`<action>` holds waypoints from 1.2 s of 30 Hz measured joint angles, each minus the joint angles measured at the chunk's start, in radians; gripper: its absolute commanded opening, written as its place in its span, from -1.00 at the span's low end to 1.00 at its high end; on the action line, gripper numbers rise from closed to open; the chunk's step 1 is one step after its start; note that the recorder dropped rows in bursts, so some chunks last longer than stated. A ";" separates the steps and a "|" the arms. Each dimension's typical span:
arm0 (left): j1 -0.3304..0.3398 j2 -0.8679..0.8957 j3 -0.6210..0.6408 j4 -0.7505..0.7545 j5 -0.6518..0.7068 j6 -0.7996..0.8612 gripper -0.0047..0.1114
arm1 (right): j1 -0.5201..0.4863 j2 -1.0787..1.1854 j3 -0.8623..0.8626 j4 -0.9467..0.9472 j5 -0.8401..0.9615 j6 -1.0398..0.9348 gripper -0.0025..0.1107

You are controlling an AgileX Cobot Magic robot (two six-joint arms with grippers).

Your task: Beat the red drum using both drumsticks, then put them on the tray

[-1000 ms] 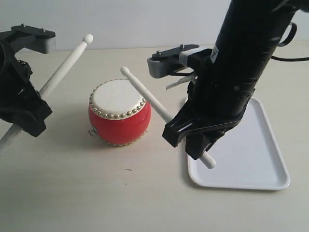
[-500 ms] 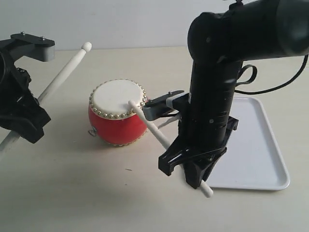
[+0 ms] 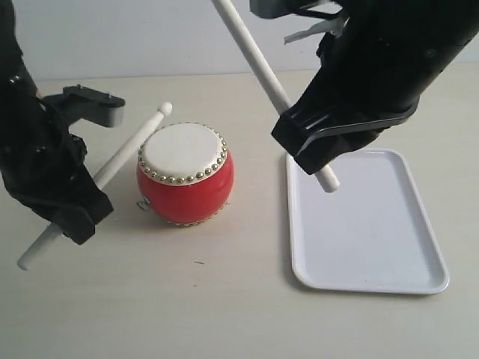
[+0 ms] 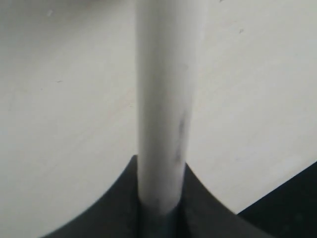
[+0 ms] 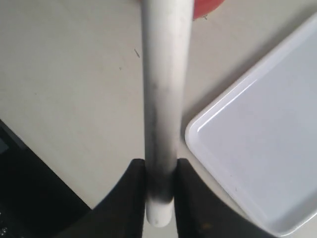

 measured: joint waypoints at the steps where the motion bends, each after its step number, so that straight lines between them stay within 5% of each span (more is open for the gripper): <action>1: 0.000 0.031 0.000 0.000 -0.003 0.000 -0.92 | 0.000 -0.008 0.000 -0.002 0.002 0.005 -0.96; 9: 0.000 0.192 0.000 -0.013 0.025 0.017 -0.92 | 0.000 -0.014 0.004 -0.010 0.005 0.013 -0.96; 21: 0.000 -0.106 0.105 -0.015 -0.003 -0.005 -0.92 | 0.000 0.207 0.004 0.131 0.005 -0.067 -0.96; 30: 0.000 -0.146 0.187 -0.013 -0.037 -0.019 -0.92 | 0.000 0.445 0.007 0.081 0.003 -0.078 -0.96; 36: 0.000 -0.146 0.189 -0.012 -0.044 -0.019 -0.92 | 0.000 0.396 0.008 0.077 0.000 -0.074 -0.96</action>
